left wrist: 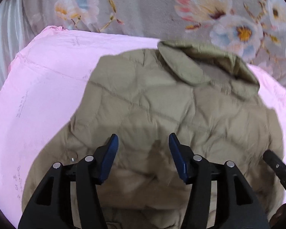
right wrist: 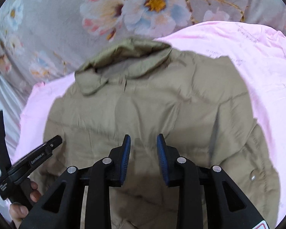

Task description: Fold large clothes

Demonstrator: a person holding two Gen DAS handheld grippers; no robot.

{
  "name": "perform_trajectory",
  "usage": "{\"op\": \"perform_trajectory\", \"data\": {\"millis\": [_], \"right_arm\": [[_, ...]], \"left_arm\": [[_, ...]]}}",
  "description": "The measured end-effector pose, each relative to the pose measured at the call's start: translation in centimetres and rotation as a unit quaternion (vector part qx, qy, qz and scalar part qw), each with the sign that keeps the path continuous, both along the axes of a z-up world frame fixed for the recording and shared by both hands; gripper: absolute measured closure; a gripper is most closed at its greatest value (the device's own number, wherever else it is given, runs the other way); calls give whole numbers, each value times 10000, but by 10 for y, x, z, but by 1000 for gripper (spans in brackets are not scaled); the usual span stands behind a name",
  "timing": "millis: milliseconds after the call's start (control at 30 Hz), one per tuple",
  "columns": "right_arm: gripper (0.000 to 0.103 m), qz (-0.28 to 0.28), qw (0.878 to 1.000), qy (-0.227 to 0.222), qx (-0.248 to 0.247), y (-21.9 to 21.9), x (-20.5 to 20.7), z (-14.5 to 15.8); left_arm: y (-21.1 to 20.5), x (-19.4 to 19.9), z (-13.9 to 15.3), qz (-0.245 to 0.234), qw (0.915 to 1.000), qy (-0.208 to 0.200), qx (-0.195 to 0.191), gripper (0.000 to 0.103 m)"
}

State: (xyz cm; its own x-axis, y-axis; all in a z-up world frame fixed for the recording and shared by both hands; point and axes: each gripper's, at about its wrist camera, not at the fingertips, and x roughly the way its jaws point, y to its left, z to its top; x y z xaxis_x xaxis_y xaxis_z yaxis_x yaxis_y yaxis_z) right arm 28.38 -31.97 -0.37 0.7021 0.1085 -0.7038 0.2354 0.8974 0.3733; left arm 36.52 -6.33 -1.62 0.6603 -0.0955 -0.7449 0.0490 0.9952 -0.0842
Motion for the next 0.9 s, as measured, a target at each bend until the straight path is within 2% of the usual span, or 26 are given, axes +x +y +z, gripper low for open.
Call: {"op": "perform_trajectory", "data": {"millis": [67, 133, 200, 267, 400, 533, 567, 600, 633, 767, 900], "right_arm": [[72, -103, 9993, -83, 344, -17, 11, 11], [65, -197, 9980, -144, 585, -30, 25, 18], [56, -298, 9957, -219, 853, -43, 41, 22], [51, -339, 9924, -255, 1159, -53, 58, 22], [49, -456, 9812, -183, 1866, -69, 96, 5], [51, -461, 9765, -15, 2105, -68, 126, -18], [62, -437, 9775, -17, 2065, -66, 131, -21], [79, -411, 9795, -37, 1971, -65, 134, -23], [87, -359, 9841, 0, 1740, -62, 138, -22], [95, -183, 9977, 27, 646, -44, 140, -18], [96, -136, 9998, 148, 9, -32, 143, -25]], "left_arm": [[3, 18, 17, 56, 9991, 64, -425, 49], [2, 37, 30, 80, 9972, 138, -725, 49], [-4, 53, 36, 83, 9966, 182, -801, 49], [-16, 74, 37, 35, 9960, 273, -851, 49], [-35, 110, 22, -22, 9941, 588, -907, 49], [-46, 133, -3, 82, 9924, 780, -948, 49], [-48, 135, -6, 69, 9936, 757, -830, 50], [-52, 135, -9, 40, 9952, 716, -667, 51], [-57, 135, -12, -2, 9968, 653, -453, 52], [-68, 128, -26, -129, 9987, 418, 254, 56], [-75, 121, -35, -170, 9981, 209, 561, 56]]}}
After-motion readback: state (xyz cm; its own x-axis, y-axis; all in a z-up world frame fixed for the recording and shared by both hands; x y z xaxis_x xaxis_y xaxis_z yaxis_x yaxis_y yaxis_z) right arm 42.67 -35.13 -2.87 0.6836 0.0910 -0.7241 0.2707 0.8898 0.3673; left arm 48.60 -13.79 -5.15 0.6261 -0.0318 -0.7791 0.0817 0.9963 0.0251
